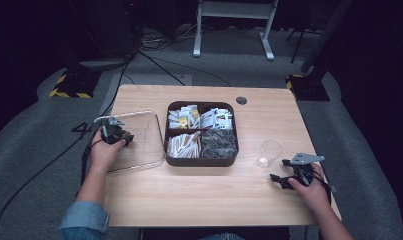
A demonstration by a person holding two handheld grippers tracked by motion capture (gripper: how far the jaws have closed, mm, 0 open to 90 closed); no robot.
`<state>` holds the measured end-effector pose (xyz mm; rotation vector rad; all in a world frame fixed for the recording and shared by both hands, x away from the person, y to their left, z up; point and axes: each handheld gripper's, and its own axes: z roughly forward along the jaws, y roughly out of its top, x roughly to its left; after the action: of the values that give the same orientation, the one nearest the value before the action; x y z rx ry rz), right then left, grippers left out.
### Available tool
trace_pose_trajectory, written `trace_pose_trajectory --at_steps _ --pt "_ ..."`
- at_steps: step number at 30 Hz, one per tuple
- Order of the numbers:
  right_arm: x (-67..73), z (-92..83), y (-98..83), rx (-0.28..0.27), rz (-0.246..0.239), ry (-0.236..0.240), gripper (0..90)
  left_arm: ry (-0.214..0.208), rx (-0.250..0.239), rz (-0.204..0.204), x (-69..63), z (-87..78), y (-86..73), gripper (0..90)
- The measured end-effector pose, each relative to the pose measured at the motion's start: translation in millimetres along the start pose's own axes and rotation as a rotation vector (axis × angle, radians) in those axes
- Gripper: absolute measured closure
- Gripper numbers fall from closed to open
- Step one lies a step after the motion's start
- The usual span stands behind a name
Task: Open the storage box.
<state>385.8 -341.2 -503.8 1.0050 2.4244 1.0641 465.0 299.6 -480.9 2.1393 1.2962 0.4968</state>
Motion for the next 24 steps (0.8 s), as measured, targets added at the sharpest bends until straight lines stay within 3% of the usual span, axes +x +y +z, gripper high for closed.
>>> trace_pose_trajectory --at_steps 13,16,22,24 --pt "0.0 0.0 0.0 0.000 0.000 0.000 15.1 -0.010 -0.022 -0.020 1.6 4.3 -7.0 58.3" --pt "0.0 0.0 0.0 0.000 0.000 0.000 15.1 -0.026 -0.036 -0.046 1.9 4.3 -8.4 57.7" --pt "0.1 0.0 0.0 -0.001 -0.002 -0.002 15.2 -0.027 -0.111 -0.102 0.5 -0.5 -6.8 40.8" --pt "0.2 -0.1 -0.2 -0.002 -0.001 -0.001 15.3 -0.014 -0.128 -0.096 -0.3 -3.7 -5.3 38.2"
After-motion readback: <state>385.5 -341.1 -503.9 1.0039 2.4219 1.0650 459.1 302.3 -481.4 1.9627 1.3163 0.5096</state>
